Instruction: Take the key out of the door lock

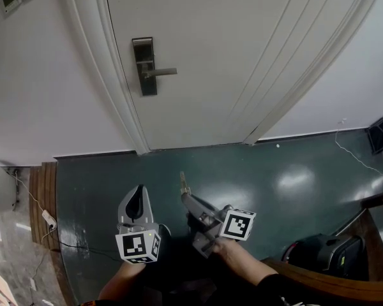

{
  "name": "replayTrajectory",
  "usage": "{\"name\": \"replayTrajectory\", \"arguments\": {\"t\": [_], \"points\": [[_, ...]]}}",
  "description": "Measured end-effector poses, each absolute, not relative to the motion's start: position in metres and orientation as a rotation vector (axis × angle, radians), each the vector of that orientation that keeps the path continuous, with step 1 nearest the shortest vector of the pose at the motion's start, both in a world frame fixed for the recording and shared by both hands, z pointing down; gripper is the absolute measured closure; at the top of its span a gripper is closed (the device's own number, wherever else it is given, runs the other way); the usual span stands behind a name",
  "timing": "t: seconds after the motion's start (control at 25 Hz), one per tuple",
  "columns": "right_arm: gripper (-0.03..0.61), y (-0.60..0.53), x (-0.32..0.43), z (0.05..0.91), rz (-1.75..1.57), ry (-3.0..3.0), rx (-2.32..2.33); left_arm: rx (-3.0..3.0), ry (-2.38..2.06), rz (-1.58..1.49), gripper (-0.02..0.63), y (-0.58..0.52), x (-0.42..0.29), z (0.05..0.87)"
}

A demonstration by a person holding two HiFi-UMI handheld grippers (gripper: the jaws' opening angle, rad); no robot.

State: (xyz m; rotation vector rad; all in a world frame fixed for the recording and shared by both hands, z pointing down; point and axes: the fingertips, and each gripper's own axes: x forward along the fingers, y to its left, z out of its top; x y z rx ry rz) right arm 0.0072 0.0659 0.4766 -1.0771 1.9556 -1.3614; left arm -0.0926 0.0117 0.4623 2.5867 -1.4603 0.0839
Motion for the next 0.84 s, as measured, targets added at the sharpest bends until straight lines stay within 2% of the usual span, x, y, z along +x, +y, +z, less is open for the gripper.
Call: {"name": "replayTrajectory", "arguments": {"t": [0.84], "points": [[0.565,0.0639,0.0011,0.4801,-1.333,2.025,-1.176,2.613,-1.414,0.047,0.595,0.0059,-0.097,0.4592]]}}
